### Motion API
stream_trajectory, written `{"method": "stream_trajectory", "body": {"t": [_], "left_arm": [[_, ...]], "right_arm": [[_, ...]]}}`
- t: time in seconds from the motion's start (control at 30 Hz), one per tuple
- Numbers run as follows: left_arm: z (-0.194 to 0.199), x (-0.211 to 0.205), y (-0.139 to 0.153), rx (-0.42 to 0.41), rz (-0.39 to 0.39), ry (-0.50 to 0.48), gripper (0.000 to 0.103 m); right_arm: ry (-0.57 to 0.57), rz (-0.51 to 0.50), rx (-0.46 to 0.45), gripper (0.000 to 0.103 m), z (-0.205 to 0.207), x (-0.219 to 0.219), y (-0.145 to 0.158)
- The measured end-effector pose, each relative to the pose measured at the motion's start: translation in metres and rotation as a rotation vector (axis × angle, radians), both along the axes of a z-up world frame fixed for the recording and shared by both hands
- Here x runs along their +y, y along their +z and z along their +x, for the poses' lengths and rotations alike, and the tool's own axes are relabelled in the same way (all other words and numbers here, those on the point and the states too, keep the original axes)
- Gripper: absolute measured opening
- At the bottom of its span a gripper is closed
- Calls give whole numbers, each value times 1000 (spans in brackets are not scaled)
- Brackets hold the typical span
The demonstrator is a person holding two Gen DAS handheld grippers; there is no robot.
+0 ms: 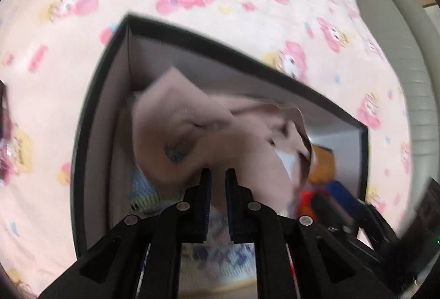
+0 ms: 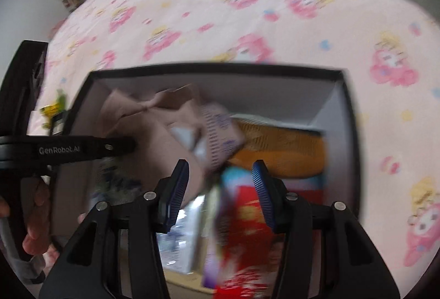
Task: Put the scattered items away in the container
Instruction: 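Lower the beige cloth into the black box and open the left gripper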
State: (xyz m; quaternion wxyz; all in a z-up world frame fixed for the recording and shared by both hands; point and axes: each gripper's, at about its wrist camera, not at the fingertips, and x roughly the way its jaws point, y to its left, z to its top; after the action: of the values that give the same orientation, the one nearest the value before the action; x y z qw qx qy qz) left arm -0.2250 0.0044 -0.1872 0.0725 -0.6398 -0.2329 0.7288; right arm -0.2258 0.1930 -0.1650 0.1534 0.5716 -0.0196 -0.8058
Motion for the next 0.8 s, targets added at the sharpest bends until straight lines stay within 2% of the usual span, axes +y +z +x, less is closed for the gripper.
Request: {"method": "stream_trajectory", "body": {"t": [0.1,0.27,0.43,0.57,0.8], "left_arm": [[8,4,-5,-8,-12,-54,8],[-2,15,-8,-16,-34,-82,8],[-19,14,-7,-3,-24,-56,8],[-11,15,3,36,-34,-62,8],[37,13,48,201,-21,-95,9]], "right_arm": [[32,-73,-81,50,-4,-9,-12],[32,28,-95,50,-10,-23,-24],[-11,-18,-110,50,-16,-16,-26],[-54,-19,-68,50,-12,-6,-17],[-29,37,105,57,32,-10,32]]}}
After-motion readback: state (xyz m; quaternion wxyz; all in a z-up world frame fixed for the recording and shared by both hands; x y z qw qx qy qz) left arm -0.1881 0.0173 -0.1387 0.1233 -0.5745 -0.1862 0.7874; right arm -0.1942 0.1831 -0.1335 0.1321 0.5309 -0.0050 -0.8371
